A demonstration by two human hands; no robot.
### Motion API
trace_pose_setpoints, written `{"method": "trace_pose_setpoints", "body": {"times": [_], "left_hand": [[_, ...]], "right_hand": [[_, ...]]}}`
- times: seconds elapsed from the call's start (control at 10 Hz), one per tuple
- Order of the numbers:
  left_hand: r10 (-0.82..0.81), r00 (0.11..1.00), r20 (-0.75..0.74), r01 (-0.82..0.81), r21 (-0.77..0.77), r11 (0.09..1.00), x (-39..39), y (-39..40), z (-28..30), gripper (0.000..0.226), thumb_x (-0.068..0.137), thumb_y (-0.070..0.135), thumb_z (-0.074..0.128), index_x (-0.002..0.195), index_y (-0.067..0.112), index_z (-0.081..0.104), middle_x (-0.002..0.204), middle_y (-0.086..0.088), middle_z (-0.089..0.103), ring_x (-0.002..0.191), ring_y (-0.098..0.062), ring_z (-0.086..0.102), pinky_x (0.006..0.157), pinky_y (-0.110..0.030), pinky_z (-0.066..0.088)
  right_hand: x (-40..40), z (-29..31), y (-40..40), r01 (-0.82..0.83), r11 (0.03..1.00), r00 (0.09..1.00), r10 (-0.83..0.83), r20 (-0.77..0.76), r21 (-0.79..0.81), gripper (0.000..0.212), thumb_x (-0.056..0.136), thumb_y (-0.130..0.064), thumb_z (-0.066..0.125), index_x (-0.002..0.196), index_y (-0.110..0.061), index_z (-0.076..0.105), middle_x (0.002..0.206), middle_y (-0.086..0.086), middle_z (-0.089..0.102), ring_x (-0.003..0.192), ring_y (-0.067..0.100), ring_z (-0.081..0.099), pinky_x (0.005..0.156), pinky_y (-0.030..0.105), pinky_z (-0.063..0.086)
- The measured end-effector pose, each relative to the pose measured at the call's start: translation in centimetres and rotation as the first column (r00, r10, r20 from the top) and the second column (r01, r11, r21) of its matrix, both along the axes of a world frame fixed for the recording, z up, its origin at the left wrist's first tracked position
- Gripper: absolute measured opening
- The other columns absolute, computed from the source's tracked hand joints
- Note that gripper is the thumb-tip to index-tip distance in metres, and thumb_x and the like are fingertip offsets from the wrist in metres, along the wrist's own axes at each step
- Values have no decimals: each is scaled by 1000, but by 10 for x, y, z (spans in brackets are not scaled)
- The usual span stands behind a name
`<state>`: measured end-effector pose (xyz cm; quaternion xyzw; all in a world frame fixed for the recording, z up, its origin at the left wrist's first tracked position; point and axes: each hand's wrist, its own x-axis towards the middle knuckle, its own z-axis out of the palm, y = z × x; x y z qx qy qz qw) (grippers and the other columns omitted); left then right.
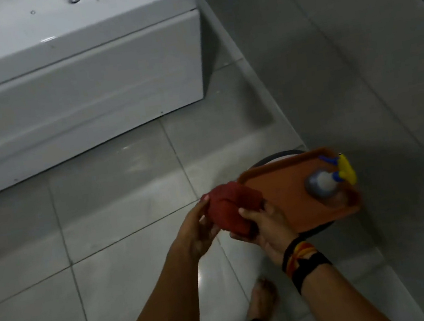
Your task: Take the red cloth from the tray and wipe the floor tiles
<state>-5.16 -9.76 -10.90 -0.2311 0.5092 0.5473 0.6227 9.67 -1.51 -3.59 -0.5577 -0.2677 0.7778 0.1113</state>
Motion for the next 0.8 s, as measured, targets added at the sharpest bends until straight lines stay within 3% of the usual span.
{"method": "trace_pose_setpoints", "body": {"times": [0.1, 0.2, 0.3, 0.4, 0.5, 0.6, 0.7, 0.8], "left_hand": [[-58, 989, -137, 55, -20, 998, 8, 59, -1, 43, 95, 11, 74, 137, 3, 68, 125, -16, 79, 111, -29, 76, 77, -34, 65], [-139, 958, -251, 134, -37, 990, 22, 105, -12, 29, 89, -6, 71, 114, 9, 77, 108, -14, 83, 103, -30, 76, 70, -33, 67], [-286, 883, -373, 283, -64, 957, 42, 141, -24, 46, 84, -11, 69, 124, 11, 77, 115, -19, 80, 109, -36, 75, 92, -44, 66], [-419, 785, -455, 413, -120, 903, 55, 166, -42, 52, 83, -15, 67, 127, 11, 76, 115, -19, 76, 108, -35, 73, 86, -38, 64], [-518, 655, -550, 501, -197, 843, 57, 175, -51, 56, 84, -18, 66, 132, 10, 71, 127, -22, 73, 112, -38, 73, 93, -42, 65], [-627, 367, -687, 567, -369, 736, 55, 168, -43, 66, 90, -6, 70, 152, 12, 57, 147, -16, 65, 122, -30, 69, 105, -46, 61], [-565, -16, -825, 528, -487, 696, 44, 162, -16, 64, 100, 25, 69, 160, 18, 48, 161, -6, 54, 140, -27, 59, 116, -47, 53], [-395, -422, -816, 475, -570, 670, 23, 162, 30, 65, 108, 39, 54, 167, 18, 37, 178, -10, 30, 162, -32, 34, 133, -46, 30]], "right_hand": [[40, -18, 25, 71, 997, 993, -73, 96, 24, 39, 94, -5, 68, 126, -26, 62, 126, 7, 66, 106, 35, 69, 66, 43, 65], [70, -44, 34, 183, 983, 967, -180, 180, -3, 50, 92, 3, 67, 134, -23, 56, 130, 10, 62, 114, 38, 63, 81, 50, 62], [86, -74, 39, 353, 934, 912, -330, 244, -60, 53, 91, 9, 65, 130, -24, 53, 128, 11, 57, 119, 43, 60, 87, 57, 57], [92, -109, 46, 403, 912, 874, -361, 325, -72, 52, 92, 7, 64, 136, -18, 53, 135, 14, 58, 122, 44, 59, 86, 54, 58], [93, -133, 47, 337, 936, 889, -279, 363, -104, 52, 93, 5, 62, 142, -9, 52, 141, 19, 58, 124, 44, 61, 87, 47, 59], [95, -139, 46, 281, 945, 913, -210, 350, -167, 49, 95, 3, 60, 142, -8, 53, 141, 17, 59, 123, 37, 61, 89, 43, 57], [104, -128, 25, 110, 992, 917, -79, 390, -58, 35, 96, -11, 64, 131, -8, 63, 111, 8, 69, 104, 30, 68, 86, 47, 63], [137, -90, -25, -88, 996, 907, 76, 414, 10, 26, 84, -42, 74, 105, -27, 77, 101, 5, 77, 94, 23, 74, 91, 47, 62]]}}
